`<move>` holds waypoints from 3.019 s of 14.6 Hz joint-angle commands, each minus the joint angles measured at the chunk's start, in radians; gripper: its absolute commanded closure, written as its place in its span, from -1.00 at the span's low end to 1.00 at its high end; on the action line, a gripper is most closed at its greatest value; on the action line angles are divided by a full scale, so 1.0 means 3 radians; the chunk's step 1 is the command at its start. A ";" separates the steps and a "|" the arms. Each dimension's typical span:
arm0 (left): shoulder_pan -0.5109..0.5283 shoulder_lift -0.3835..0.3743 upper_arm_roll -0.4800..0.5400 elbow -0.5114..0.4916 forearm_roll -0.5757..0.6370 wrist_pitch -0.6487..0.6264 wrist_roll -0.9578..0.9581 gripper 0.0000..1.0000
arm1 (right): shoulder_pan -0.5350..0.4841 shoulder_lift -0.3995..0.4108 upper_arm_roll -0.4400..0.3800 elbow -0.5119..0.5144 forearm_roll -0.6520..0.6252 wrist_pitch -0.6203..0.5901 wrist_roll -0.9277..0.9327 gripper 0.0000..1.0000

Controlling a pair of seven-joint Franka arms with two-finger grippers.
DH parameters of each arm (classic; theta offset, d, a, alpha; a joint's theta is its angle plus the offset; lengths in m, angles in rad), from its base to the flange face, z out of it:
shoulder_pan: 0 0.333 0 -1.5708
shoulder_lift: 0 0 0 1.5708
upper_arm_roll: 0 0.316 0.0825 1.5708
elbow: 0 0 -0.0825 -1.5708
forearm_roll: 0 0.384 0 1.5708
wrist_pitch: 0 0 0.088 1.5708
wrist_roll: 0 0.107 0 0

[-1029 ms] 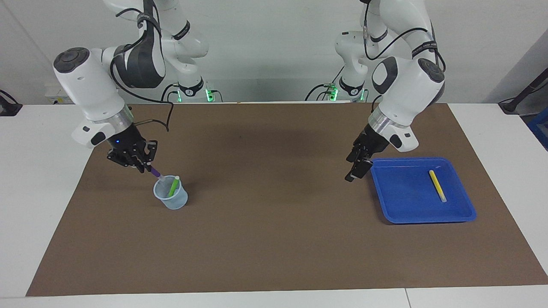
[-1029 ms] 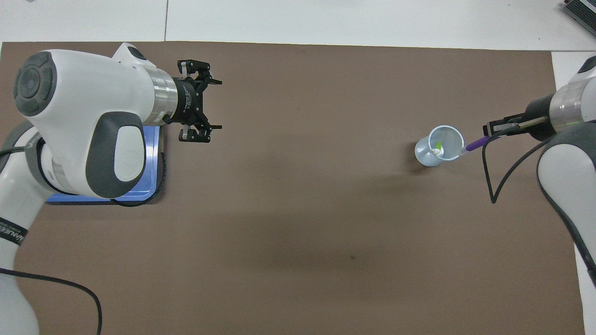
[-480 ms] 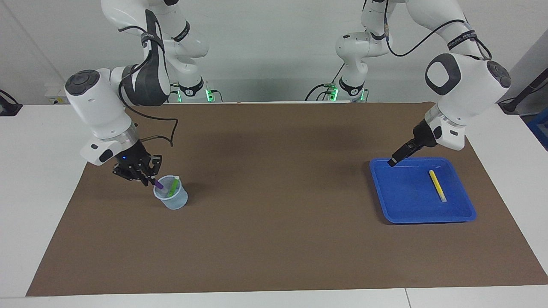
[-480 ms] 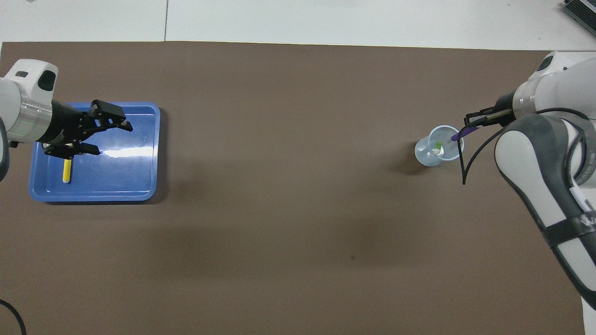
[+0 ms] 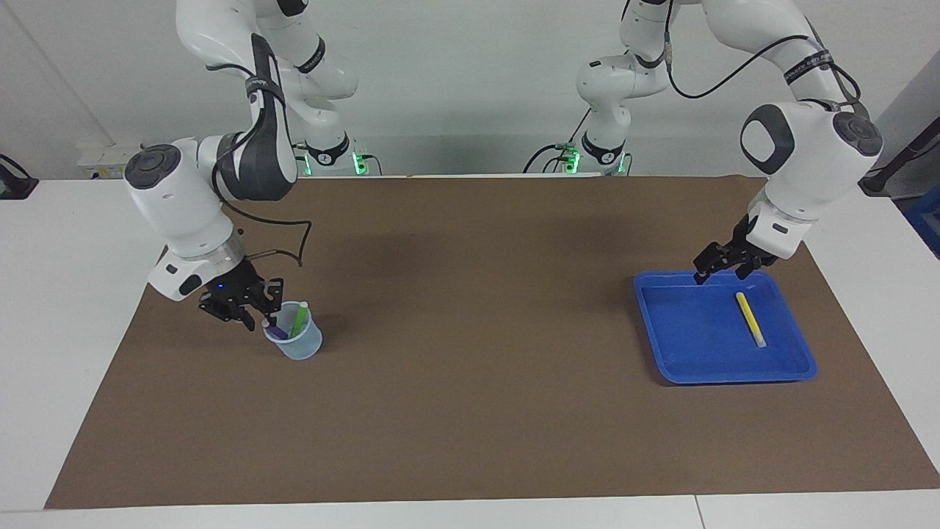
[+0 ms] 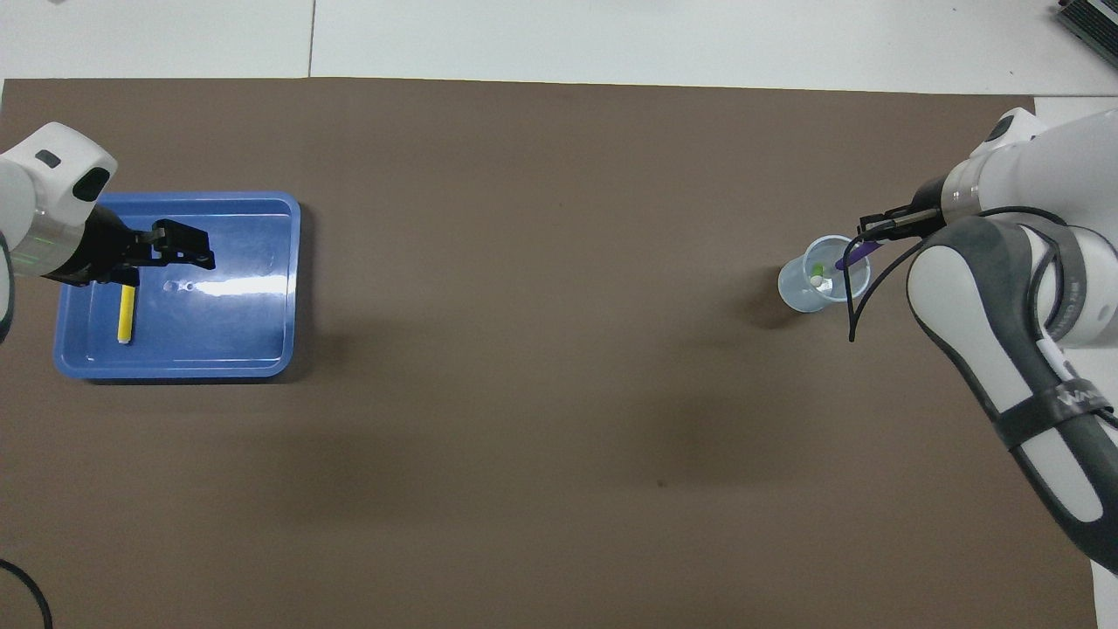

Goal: Transfer and insert pens with both arms
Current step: 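Lower the purple pen into the white cup while the left gripper reaches tray, then lower the left gripper onto the yellow pen while the right gripper withdraws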

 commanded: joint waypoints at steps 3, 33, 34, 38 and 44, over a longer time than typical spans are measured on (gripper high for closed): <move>0.0188 0.0015 -0.0027 -0.0218 0.0392 0.0347 0.0815 -1.00 | -0.0042 -0.0100 0.0019 0.0139 -0.0078 -0.0267 0.0083 -1.00; 0.0526 0.0874 -0.0027 -0.0377 0.0382 0.1621 0.0429 -0.34 | -0.0119 -0.0729 0.0014 0.0442 -0.0160 -0.1721 -0.0183 -1.00; 0.0526 0.0874 -0.0022 -0.0377 0.0382 0.1616 0.0429 -0.19 | -0.0119 -0.0729 0.0014 0.0442 -0.0160 -0.1721 -0.0178 -1.00; 0.0526 0.0874 -0.0027 -0.0341 0.0382 0.1550 0.0429 0.28 | -0.0124 -0.0729 0.0014 0.0447 -0.0359 -0.1802 -0.0188 -1.00; 0.0516 0.0874 -0.0027 -0.0275 0.0382 0.1457 0.0429 0.95 | -0.0211 -0.0744 0.0009 0.0447 -0.0364 -0.1884 -0.0213 -1.00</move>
